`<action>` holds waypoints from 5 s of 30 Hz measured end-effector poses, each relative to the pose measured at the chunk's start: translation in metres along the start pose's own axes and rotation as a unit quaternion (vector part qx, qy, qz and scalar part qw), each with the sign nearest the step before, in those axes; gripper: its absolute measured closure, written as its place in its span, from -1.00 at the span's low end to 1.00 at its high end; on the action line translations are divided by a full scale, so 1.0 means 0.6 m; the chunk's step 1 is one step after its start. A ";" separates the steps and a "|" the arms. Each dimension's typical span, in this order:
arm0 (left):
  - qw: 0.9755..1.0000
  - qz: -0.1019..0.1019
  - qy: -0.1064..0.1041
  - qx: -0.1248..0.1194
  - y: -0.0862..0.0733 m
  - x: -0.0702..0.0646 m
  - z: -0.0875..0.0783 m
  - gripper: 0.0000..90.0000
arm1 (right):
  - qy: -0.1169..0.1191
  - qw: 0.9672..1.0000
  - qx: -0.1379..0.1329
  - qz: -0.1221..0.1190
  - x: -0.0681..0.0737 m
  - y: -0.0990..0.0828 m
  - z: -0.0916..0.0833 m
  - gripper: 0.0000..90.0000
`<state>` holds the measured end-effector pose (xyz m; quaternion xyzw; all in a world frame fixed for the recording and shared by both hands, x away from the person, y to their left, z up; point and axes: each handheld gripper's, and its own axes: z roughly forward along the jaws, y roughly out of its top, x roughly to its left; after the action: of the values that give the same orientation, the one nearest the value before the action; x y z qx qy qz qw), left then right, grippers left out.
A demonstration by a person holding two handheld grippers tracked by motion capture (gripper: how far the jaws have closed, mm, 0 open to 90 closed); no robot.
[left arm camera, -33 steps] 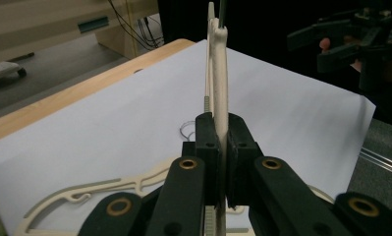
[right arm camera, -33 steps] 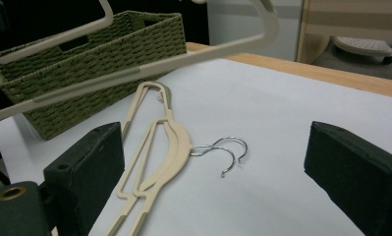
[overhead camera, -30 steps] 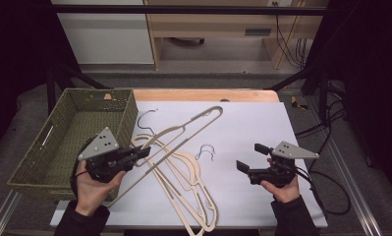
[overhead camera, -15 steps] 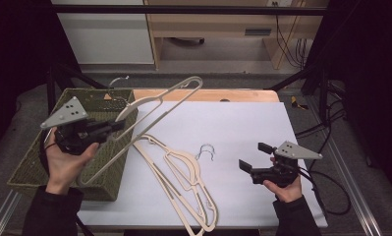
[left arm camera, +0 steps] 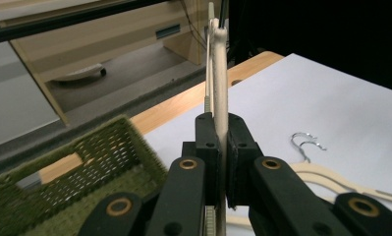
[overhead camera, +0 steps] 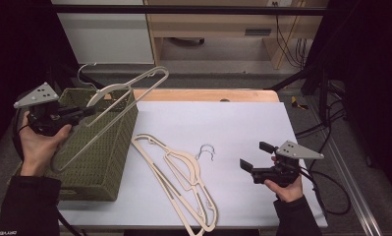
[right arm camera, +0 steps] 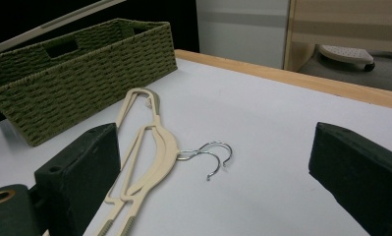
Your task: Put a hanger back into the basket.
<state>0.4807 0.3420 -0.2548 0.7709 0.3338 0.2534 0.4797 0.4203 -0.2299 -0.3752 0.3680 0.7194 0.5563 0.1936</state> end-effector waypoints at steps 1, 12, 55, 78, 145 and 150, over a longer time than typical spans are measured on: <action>1.000 -0.003 0.003 0.003 -0.004 0.007 -0.002 0.92 | 0.001 1.000 0.001 -0.001 0.000 0.000 0.001 -0.87; 0.999 -0.021 0.027 0.023 -0.061 0.073 -0.012 0.92 | -0.003 1.000 0.007 -0.004 0.001 -0.003 0.006 -0.86; 0.981 -0.114 0.091 0.127 -0.208 0.121 0.037 0.87 | -0.003 1.000 0.020 -0.007 0.005 -0.008 0.015 -0.86; 0.950 -0.171 0.175 0.191 -0.243 0.157 0.025 0.60 | 0.001 1.000 0.026 -0.008 0.007 -0.011 0.021 -0.85; 0.998 -0.025 -0.066 0.005 -0.084 -0.246 0.213 -0.86 | 0.004 1.000 0.028 -0.005 0.017 -0.018 0.024 -0.85; 0.997 -0.021 -0.068 0.026 -0.084 -0.254 0.248 -0.84 | 0.007 1.000 0.025 -0.005 0.018 -0.018 0.023 -0.85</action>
<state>0.4740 0.1572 -0.3725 0.7917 0.3225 0.1814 0.4862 0.4193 -0.2139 -0.3880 0.3655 0.7362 0.5396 0.1823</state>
